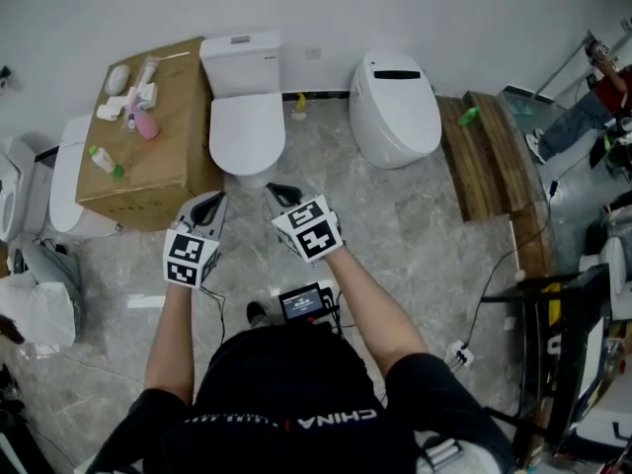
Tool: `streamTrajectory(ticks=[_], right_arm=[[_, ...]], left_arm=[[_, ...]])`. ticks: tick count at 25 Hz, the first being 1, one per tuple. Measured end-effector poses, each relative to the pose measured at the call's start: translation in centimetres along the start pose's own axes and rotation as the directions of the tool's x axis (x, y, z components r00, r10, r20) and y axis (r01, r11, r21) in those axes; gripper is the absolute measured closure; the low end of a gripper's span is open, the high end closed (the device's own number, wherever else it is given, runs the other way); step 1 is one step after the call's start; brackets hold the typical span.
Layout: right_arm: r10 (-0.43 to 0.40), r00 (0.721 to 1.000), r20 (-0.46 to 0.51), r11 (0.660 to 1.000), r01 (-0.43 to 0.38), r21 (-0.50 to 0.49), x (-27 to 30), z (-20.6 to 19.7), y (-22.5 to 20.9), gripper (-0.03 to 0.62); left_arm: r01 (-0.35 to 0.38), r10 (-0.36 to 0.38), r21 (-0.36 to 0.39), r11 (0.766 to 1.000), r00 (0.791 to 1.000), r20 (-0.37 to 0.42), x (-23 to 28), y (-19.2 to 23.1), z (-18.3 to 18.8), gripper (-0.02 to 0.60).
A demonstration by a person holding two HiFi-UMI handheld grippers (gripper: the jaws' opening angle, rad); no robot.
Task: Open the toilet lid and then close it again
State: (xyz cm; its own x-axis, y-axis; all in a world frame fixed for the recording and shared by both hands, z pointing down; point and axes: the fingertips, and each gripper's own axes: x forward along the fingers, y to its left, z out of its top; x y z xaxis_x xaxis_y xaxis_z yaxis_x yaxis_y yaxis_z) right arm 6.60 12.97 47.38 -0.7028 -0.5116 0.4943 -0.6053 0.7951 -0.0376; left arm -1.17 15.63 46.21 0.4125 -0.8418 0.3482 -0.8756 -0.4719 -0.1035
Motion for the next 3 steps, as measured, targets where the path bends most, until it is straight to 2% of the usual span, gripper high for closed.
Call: streamTrajectory(ticks=[3], right_arm=[[-0.008, 1.0, 0.007, 1.0, 0.008, -0.004, -0.12, -0.01, -0.12, 0.582]], left_arm=[[0.001, -0.001, 0.001, 1.0, 1.0, 0.004, -0.12, -0.12, 0.25, 0.572]])
